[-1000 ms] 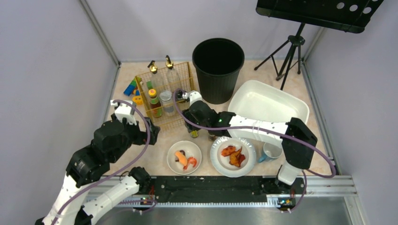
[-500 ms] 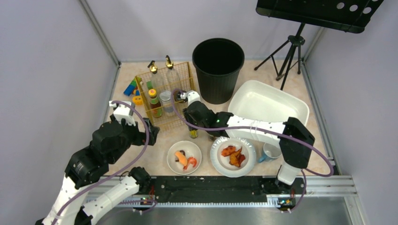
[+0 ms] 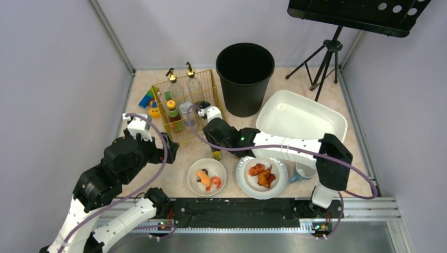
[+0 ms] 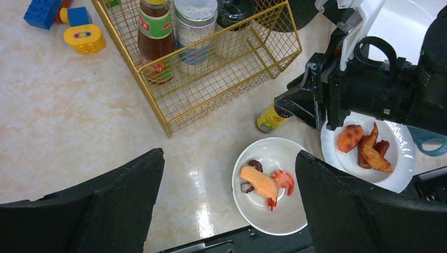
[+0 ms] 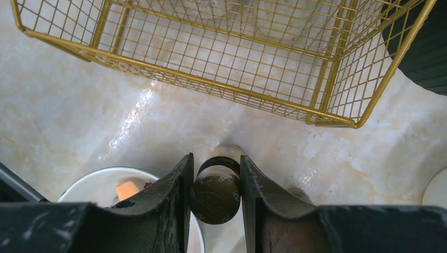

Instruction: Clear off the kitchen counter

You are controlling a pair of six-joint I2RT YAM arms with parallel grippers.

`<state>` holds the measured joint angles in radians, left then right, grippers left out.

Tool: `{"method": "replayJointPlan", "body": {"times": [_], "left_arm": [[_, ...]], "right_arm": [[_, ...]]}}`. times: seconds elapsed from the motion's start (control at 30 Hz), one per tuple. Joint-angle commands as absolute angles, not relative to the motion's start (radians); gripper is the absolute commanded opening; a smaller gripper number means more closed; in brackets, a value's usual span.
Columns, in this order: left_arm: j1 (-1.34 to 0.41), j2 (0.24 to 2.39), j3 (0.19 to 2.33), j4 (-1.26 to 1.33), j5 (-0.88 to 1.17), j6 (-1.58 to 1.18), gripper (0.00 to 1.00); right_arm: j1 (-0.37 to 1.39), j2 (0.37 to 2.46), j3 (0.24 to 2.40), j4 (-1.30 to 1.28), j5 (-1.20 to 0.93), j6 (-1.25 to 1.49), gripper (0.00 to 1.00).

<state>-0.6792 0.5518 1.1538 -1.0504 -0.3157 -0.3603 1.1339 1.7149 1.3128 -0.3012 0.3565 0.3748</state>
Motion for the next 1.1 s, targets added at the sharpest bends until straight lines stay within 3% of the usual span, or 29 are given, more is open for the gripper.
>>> {"method": "replayJointPlan", "body": {"times": [0.0,0.3,0.7,1.07], "left_arm": [[-0.678,0.559,1.175,-1.026,-0.319,-0.348,0.99],[-0.679,0.567,1.172,-1.020,-0.313,-0.348,0.99],[-0.678,0.563,1.155,-1.008,-0.305,-0.356,0.99],[-0.678,0.552,1.157,-1.014,-0.309,-0.353,0.99]], "right_arm": [[1.158,1.608,1.426,-0.338,0.400,0.352,0.00],[1.160,1.615,1.624,-0.416,0.437,0.279,0.00],[1.159,1.832,1.981,-0.450,0.433,0.186,0.00],[1.137,2.003,2.090,-0.422,0.368,0.203,0.00]]}}
